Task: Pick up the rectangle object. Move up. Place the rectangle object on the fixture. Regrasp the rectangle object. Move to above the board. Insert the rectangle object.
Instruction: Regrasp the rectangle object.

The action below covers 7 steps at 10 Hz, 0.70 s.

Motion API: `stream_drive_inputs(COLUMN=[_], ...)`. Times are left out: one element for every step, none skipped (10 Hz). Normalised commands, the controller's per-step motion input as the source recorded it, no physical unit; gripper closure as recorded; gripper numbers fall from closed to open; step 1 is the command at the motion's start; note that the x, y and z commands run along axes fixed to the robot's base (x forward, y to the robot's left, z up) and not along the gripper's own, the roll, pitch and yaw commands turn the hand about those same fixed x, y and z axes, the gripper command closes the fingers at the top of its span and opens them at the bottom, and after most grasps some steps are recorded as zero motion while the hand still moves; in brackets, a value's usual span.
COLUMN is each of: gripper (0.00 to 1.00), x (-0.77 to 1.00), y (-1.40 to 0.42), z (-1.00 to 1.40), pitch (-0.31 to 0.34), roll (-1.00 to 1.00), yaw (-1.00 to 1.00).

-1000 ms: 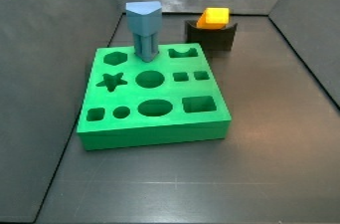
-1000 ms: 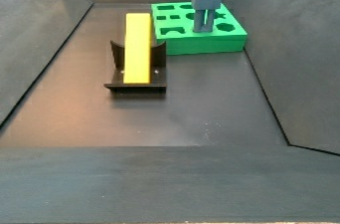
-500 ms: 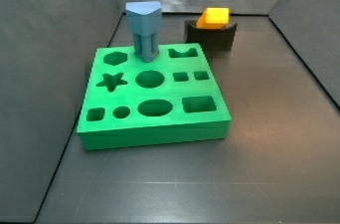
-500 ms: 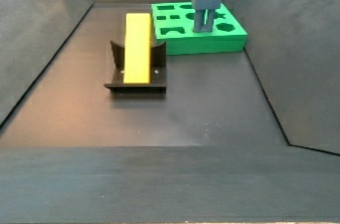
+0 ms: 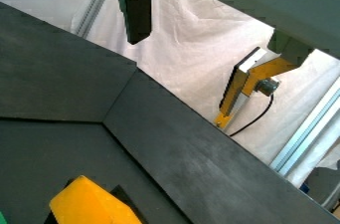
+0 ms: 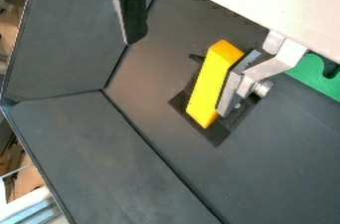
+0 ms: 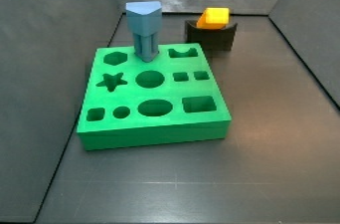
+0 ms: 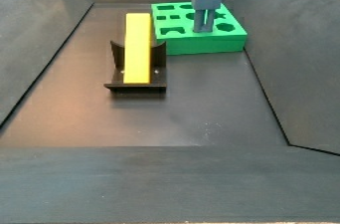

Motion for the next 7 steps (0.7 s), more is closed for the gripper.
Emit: stream_drive_inputs(gripper=[0.00,0.00,0.00,0.00,0.00,0.00,0.00], x=[0.23,0.23,0.23,0.23,0.23,0.23,0.22], y=[-0.05,-0.05,-0.05,-0.05,-0.05,-0.05,-0.05], z=[-0.03,-0.03,-0.02,-0.02,-0.02,-0.02,-0.02], pitch=[0.062,0.064,0.066,0.067,0.068,0.069,0.069], roll=[0.14,0.14,0.14,0.14,0.14,0.13,0.13], yaw=[0.10,0.10,0.10,0.10,0.10,0.10,0.10])
